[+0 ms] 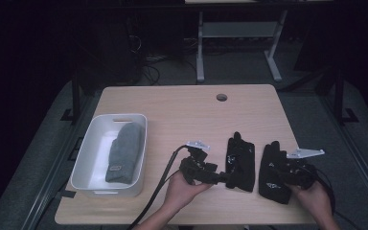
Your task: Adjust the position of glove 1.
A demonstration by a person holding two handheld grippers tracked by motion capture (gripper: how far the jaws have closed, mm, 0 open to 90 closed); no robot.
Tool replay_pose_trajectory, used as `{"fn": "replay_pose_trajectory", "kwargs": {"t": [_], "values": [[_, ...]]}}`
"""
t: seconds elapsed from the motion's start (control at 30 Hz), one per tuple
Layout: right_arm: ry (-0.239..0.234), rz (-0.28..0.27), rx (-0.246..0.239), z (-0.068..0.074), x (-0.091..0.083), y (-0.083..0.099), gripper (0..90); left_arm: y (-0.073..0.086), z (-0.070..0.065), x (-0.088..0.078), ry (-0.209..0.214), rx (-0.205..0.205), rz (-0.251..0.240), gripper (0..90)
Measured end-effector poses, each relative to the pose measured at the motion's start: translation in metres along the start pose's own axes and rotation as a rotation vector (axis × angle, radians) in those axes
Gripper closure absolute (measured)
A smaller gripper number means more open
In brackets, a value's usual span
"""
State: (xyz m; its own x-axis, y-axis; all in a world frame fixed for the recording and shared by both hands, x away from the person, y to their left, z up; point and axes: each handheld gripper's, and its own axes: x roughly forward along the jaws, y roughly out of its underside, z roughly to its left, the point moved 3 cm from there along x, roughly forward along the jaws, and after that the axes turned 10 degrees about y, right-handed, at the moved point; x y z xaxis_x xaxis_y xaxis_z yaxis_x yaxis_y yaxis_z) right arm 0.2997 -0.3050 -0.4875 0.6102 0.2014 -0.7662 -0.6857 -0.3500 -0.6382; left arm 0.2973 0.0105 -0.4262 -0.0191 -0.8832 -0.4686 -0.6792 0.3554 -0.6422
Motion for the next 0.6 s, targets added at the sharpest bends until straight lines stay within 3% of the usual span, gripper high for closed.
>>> {"fn": "replay_pose_trajectory", "kwargs": {"t": [0.2,0.37,0.6], "values": [[-0.033,0.003,0.006,0.001,-0.001,-0.001,73.3,0.000,0.000,-0.002,-0.003,-0.001,-0.003,29.5],[-0.052,0.010,0.043,-0.001,-0.002,-0.002,75.4,0.001,0.001,-0.002,-0.003,-0.002,0.003,29.4],[-0.069,-0.044,0.085,-0.005,-0.018,-0.011,75.8,0.001,0.001,-0.003,-0.007,0.002,-0.001,29.2]]}}
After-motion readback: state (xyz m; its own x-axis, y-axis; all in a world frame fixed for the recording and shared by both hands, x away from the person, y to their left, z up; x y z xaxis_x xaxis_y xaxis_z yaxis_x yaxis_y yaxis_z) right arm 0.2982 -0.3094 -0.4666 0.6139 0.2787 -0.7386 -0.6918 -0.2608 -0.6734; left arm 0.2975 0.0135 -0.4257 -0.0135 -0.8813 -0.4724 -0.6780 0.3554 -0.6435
